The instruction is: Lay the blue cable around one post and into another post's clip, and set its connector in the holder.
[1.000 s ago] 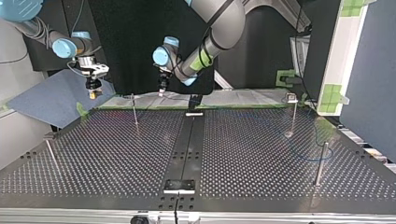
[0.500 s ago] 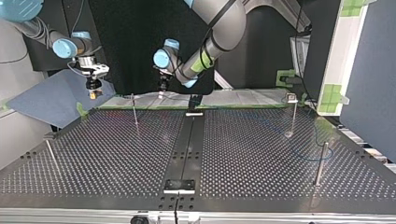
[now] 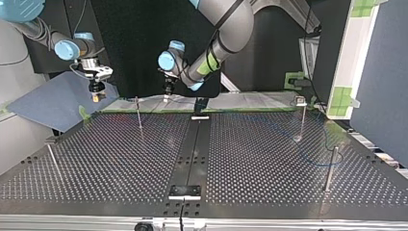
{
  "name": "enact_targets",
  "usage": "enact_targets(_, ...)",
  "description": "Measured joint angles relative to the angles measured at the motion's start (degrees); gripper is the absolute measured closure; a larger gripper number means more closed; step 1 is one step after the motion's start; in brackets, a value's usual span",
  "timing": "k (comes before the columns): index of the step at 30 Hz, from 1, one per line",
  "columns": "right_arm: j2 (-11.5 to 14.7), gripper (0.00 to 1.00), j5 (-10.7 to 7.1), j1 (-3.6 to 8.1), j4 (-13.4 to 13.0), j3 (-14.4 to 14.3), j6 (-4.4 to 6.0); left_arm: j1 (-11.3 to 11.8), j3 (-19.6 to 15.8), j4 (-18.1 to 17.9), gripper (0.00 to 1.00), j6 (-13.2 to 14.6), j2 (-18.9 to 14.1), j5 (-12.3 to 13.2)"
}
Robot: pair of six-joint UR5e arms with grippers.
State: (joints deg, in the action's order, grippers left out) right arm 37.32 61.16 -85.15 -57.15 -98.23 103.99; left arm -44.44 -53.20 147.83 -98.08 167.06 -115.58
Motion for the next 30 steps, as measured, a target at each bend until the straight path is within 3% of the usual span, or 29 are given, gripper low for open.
enact_targets(3, 0.0, 1.0, 0.01, -0.04, 0.0, 0.0, 0.0, 0.1, 0.0, -0.1, 0.04, 0.0, 0.0, -0.1)
enact_targets(8, 0.0, 1.0, 0.01, -0.05, 0.0, 0.0, 0.0, 0.1, 0.3, -0.4, 0.25, 0.1, 0.0, -0.4)
enact_targets(13, 0.0, 1.0, 0.01, -0.06, 0.0, 0.0, 0.0, 0.1, 0.6, -0.6, 0.34, 0.2, 0.0, -0.5)
enact_targets(30, 0.0, 1.0, 0.01, -0.18, 0.1, 0.0, 0.0, 0.4, 0.8, -0.9, 0.32, 2.1, 0.0, -1.7)
